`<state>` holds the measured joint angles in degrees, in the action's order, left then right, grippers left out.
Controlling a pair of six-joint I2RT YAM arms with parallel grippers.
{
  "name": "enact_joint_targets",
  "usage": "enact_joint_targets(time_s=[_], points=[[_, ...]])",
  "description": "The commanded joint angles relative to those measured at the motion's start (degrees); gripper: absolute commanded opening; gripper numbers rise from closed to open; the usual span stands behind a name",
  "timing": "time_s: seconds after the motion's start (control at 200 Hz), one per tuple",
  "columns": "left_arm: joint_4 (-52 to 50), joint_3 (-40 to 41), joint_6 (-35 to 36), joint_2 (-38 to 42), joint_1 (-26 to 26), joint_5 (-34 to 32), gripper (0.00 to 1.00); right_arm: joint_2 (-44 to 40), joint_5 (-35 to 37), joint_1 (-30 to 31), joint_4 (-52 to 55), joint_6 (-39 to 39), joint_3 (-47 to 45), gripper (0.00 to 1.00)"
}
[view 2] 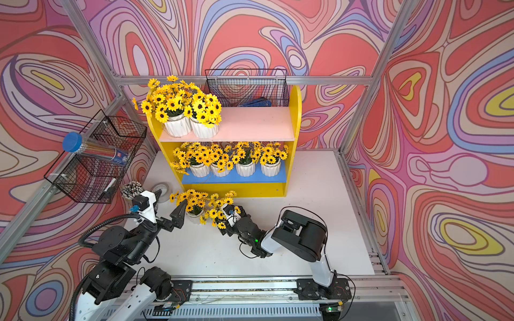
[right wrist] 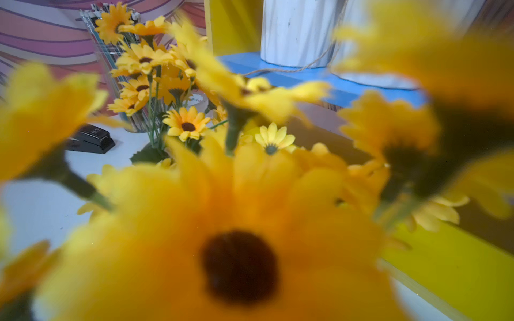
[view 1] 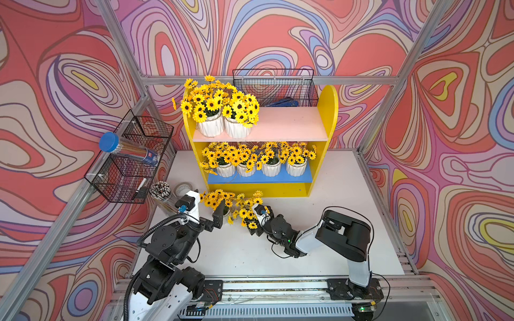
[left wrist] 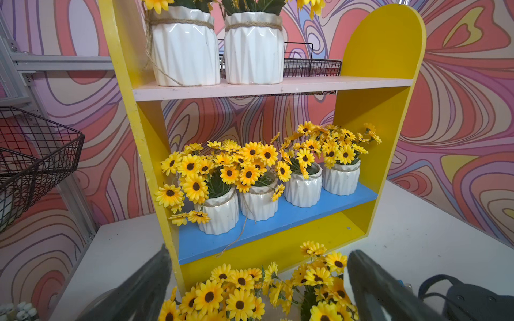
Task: Take the sunflower pots off the shelves
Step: Place the sunflower pot at the center of the board.
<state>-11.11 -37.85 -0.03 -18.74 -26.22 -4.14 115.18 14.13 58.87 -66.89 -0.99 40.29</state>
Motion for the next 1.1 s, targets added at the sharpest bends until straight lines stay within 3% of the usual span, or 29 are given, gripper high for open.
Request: enact_joint_targets(time_s=[0.0, 0.195, 0.351, 0.491, 0.681, 0.736, 0.786, 0.816, 0.856, 1.097], points=[[-0.4, 0.7, 0.7, 0.1, -0.1, -0.7, 1.0, 4.1, 3.3, 0.3, -18.5, -1.1, -1.0, 0.0], [0.0, 1.0, 1.1, -0.2, -0.2, -1.0, 1.0, 10.0, 5.0, 0.0, -18.4, -1.2, 1.2, 0.0], [0.2, 1.2, 1.1, -0.2, -0.2, -1.7, 1.0, 13.0, 1.7, -0.7, -18.1, 0.9, 2.9, 0.0], [0.0, 1.3, 0.5, -0.5, -0.2, -1.8, 1.0, 13.4, -1.3, -0.6, -11.1, 1.8, 5.7, 0.0], [-0.5, 1.2, 0.6, -0.5, -0.2, -2.1, 1.0, 10.9, 0.0, -0.7, -3.5, 0.9, 7.3, 0.0], [-0.7, 1.2, 0.6, -0.4, -0.2, -1.9, 1.0, 9.6, -0.1, -0.7, -2.7, 2.2, 6.9, 0.22], [-0.8, 1.2, 0.6, -0.3, -0.2, -1.8, 1.0, 8.3, 0.0, -0.7, 0.1, 2.6, 7.1, 0.61], [-0.9, 1.1, 0.6, -0.3, -0.2, -1.7, 1.0, 7.8, 0.9, -0.6, 1.7, 3.2, 7.4, 0.72], [-1.0, 1.1, 0.5, -0.3, -0.2, -1.7, 1.0, 7.3, 1.2, -0.6, 3.0, 3.3, 7.5, 0.97], [-1.6, 1.5, 0.9, -0.2, -0.2, -1.6, 1.0, 7.1, -0.8, -0.4, -3.3, 4.2, 4.6, 0.98]])
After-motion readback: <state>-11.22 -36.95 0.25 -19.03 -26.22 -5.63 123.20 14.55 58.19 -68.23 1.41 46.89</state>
